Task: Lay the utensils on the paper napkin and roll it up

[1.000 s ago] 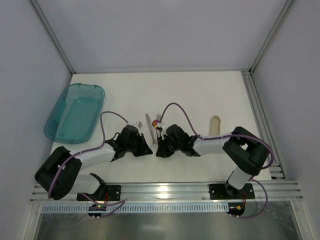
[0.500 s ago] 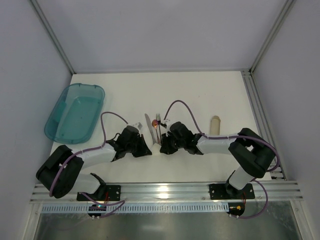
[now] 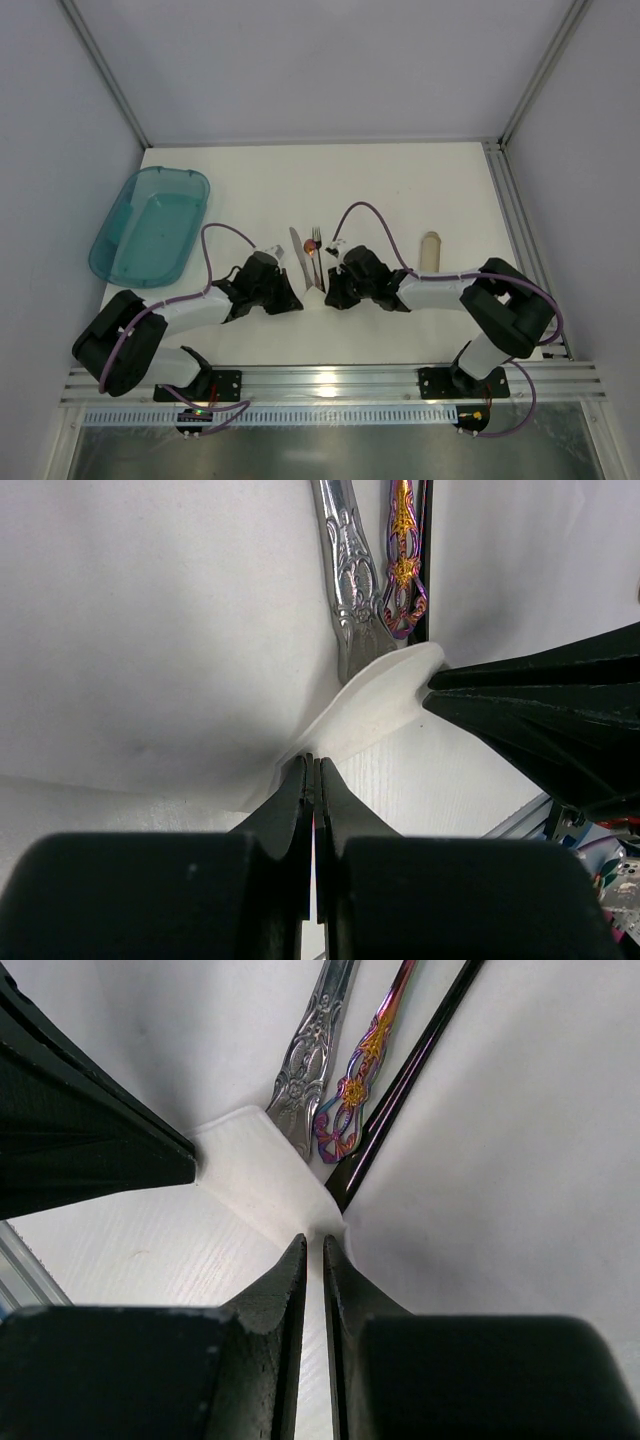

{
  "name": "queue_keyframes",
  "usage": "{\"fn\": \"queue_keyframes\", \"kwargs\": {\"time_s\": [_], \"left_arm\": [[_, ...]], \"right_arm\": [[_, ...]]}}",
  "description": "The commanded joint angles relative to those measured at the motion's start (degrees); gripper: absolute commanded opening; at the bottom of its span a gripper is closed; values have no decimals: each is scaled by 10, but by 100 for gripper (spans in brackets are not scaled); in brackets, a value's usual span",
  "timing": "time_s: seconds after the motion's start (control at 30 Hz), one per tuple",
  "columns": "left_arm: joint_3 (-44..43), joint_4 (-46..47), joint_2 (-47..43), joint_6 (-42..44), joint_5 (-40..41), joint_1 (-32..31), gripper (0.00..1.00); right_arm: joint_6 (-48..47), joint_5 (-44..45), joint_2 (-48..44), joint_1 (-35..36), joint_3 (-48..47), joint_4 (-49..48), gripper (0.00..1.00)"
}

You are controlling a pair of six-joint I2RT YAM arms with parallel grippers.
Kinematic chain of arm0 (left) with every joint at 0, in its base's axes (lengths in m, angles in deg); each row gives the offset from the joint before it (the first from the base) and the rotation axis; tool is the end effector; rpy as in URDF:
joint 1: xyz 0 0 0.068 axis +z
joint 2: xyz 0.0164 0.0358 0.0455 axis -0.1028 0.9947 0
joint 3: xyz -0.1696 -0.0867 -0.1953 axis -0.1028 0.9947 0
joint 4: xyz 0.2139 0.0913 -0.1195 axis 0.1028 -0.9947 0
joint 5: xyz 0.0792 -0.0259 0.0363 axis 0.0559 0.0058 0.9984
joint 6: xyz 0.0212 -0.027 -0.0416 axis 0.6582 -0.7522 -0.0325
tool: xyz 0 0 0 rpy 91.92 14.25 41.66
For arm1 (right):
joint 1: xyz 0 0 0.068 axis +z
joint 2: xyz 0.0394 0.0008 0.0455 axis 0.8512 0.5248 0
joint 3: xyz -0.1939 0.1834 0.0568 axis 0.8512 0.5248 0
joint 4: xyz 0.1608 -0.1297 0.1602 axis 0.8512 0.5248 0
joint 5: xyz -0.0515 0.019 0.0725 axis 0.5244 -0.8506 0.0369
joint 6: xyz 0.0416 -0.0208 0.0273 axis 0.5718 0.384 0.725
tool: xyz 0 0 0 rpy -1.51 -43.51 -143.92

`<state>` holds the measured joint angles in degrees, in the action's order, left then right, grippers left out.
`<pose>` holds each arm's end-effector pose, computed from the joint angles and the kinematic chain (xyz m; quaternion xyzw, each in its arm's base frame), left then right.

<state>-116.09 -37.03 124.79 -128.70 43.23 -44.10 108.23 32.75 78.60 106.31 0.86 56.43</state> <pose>0.1795 -0.1502 0.1370 -0.0637 0.9303 -0.3103 0.1847 0.1936 0.2248 0.1399 -0.2346 0.8859 0.2967 0.2685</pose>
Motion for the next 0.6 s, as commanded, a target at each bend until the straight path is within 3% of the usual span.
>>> {"fn": "queue_keyframes", "kwargs": {"time_s": [0.0,0.2,0.57], "left_arm": [[-14,-29,-8,16,27,-2,0],[-39,-21,-22,11,-4,-2,2],[-66,46,61,10,-30,-3,1]], "right_arm": [[-7,27,-13,-3,17,18,13],[-2,26,-20,-3,13,22,13],[27,23,-29,-3,-2,29,13]]}}
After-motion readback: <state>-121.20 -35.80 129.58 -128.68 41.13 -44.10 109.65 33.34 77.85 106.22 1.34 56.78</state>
